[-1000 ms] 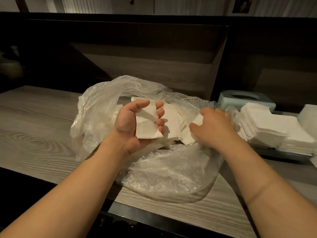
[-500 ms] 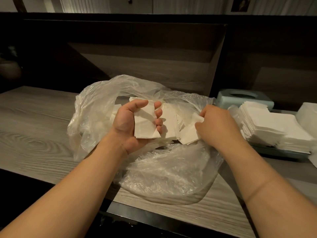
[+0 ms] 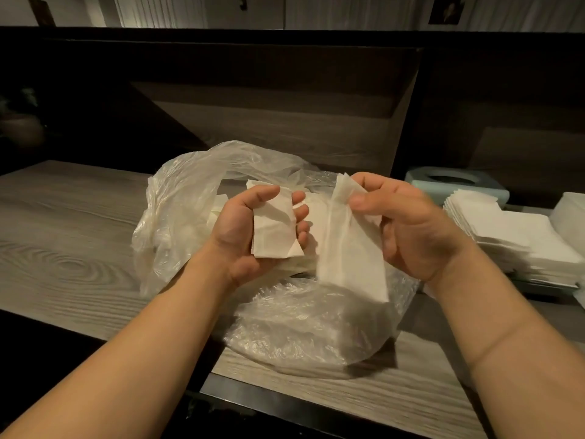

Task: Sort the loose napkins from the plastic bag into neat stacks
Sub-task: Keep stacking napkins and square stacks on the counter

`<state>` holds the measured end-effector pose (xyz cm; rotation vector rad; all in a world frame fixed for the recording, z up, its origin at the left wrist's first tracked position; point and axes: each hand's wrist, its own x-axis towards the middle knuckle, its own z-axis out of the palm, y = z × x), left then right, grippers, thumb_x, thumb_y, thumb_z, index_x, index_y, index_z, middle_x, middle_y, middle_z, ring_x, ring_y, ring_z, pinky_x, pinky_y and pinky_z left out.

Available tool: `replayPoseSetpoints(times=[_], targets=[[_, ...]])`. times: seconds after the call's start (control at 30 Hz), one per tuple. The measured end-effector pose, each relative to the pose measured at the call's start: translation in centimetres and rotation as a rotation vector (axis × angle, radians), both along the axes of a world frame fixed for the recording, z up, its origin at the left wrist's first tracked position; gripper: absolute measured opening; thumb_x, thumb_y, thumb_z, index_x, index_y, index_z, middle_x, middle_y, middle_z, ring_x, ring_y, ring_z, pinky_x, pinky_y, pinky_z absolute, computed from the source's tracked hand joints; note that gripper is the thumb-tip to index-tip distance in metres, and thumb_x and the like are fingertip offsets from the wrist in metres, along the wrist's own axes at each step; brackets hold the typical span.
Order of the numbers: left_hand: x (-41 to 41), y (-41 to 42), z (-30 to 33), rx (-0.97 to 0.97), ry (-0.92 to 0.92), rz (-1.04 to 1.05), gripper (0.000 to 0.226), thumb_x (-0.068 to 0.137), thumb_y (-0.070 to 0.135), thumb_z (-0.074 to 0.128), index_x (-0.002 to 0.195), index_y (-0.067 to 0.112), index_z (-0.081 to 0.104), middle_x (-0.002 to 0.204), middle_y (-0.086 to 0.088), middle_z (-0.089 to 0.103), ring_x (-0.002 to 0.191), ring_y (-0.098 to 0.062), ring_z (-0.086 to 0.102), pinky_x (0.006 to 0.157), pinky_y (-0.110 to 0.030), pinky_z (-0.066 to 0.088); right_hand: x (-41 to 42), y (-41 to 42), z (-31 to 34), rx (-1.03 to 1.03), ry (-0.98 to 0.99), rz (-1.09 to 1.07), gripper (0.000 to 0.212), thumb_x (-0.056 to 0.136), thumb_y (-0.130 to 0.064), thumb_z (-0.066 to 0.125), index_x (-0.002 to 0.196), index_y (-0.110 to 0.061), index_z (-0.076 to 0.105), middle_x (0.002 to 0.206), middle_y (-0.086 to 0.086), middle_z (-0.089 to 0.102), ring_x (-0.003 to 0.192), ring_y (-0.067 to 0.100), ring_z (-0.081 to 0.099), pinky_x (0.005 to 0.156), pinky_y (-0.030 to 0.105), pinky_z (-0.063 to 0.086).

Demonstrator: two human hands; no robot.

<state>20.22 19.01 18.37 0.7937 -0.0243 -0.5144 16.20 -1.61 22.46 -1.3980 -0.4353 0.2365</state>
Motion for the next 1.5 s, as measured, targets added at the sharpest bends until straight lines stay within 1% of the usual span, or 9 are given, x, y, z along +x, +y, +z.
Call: replayPoseSetpoints(times=[0.07, 0.2, 0.43, 0.6, 0.7, 0.97, 1.17, 1.4, 1.5], targets=[[-0.5, -0.2, 0.2, 0.072, -0.016, -0.064, 0.039, 0.089, 0.032, 0.057, 0.111, 0.004, 0.073, 0.102, -0.014, 0.071, 0.085, -0.028, 0.069, 0.082, -0.042, 0.058, 0.3, 0.4, -0.8, -0.074, -0.075, -0.03, 0.01, 0.088, -0.013, 0.071, 0.098, -0.009, 0.069, 0.103, 0.019, 0.073, 0.096, 0.043, 0.068, 0.086, 0.056, 0.057], [-1.4, -0.6, 0.4, 0.221, -0.112, -0.221, 0.048, 0.091, 0.045, 0.058, 0.112, 0.007, 0.078, 0.107, -0.018, 0.072, 0.09, -0.032, 0.072, 0.085, -0.046, 0.058, 0.7, 2.1, -2.1, -0.201, -0.176, -0.239, 0.007, 0.093, -0.013, 0.071, 0.099, -0.01, 0.072, 0.08, 0.0, 0.071, 0.068, 0.017, 0.065, 0.054, 0.029, 0.051], [-0.9, -0.5, -0.3, 0.215, -0.148, -0.395, 0.084, 0.088, 0.077, 0.051, 0.134, 0.008, 0.063, 0.11, -0.021, 0.066, 0.093, -0.037, 0.064, 0.087, -0.045, 0.055, 0.4, 3.3, -2.9, -0.231, -0.123, -0.325, 0.01, 0.097, -0.018, 0.068, 0.104, -0.012, 0.068, 0.08, 0.01, 0.074, 0.051, 0.031, 0.061, 0.04, 0.034, 0.05], [-1.0, -0.6, -0.4, 0.191, -0.146, -0.375, 0.066, 0.084, 0.058, 0.072, 0.128, 0.009, 0.067, 0.107, -0.02, 0.066, 0.089, -0.034, 0.064, 0.085, -0.045, 0.057, 1.2, 3.3, -3.8, -0.444, -0.302, -0.522, 0.024, 0.098, -0.03, 0.065, 0.121, -0.029, 0.064, 0.113, -0.007, 0.057, 0.082, -0.001, 0.065, 0.066, 0.016, 0.055], [-1.1, -0.6, -0.3, 0.173, -0.125, -0.333, 0.046, 0.081, 0.042, 0.077, 0.113, 0.008, 0.077, 0.108, -0.019, 0.064, 0.095, -0.033, 0.063, 0.091, -0.047, 0.056, 1.7, 3.4, -4.2, -0.572, -0.373, -0.5, 0.026, 0.103, -0.032, 0.055, 0.126, -0.033, 0.066, 0.12, -0.014, 0.052, 0.116, 0.012, 0.054, 0.089, 0.022, 0.051], [-0.9, -0.4, -0.2, 0.118, -0.049, -0.303, 0.053, 0.094, 0.052, 0.06, 0.113, 0.006, 0.074, 0.102, -0.014, 0.065, 0.091, -0.03, 0.063, 0.086, -0.046, 0.056, 1.8, 3.4, -4.0, -0.306, -0.17, -0.432, 0.027, 0.108, -0.022, 0.045, 0.131, -0.025, 0.058, 0.104, -0.001, 0.067, 0.061, -0.001, 0.062, 0.055, 0.019, 0.054], [-0.1, 0.6, -0.1, -0.063, -0.009, -0.133, 0.073, 0.081, 0.051, 0.074, 0.135, 0.004, 0.056, 0.107, -0.012, 0.063, 0.083, -0.023, 0.062, 0.079, -0.036, 0.055, 2.6, 2.7, -4.3, -0.414, -0.247, -0.591, 0.023, 0.104, -0.028, 0.051, 0.126, -0.029, 0.059, 0.111, -0.014, 0.064, 0.1, 0.004, 0.063, 0.088, 0.031, 0.052], [-0.1, 0.8, 0.4, -0.19, 0.031, 0.013, 0.07, 0.082, 0.051, 0.068, 0.134, 0.008, 0.051, 0.099, -0.01, 0.065, 0.074, -0.021, 0.059, 0.071, -0.033, 0.055, 2.6, 2.4, -5.0, -0.839, -0.45, -0.453, 0.011, 0.094, -0.03, 0.068, 0.102, -0.037, 0.063, 0.104, -0.016, 0.058, 0.092, 0.0, 0.058, 0.074, 0.009, 0.044], [0.3, 1.0, 0.2, -0.199, 0.021, 0.046, 0.07, 0.081, 0.05, 0.07, 0.131, 0.006, 0.05, 0.1, -0.01, 0.063, 0.072, -0.02, 0.057, 0.068, -0.033, 0.053, 2.5, 2.3, -5.1, -1.006, -0.515, -0.363, 0.021, 0.089, -0.038, 0.072, 0.108, -0.041, 0.064, 0.109, -0.018, 0.052, 0.106, 0.003, 0.048, 0.089, 0.019, 0.043]])
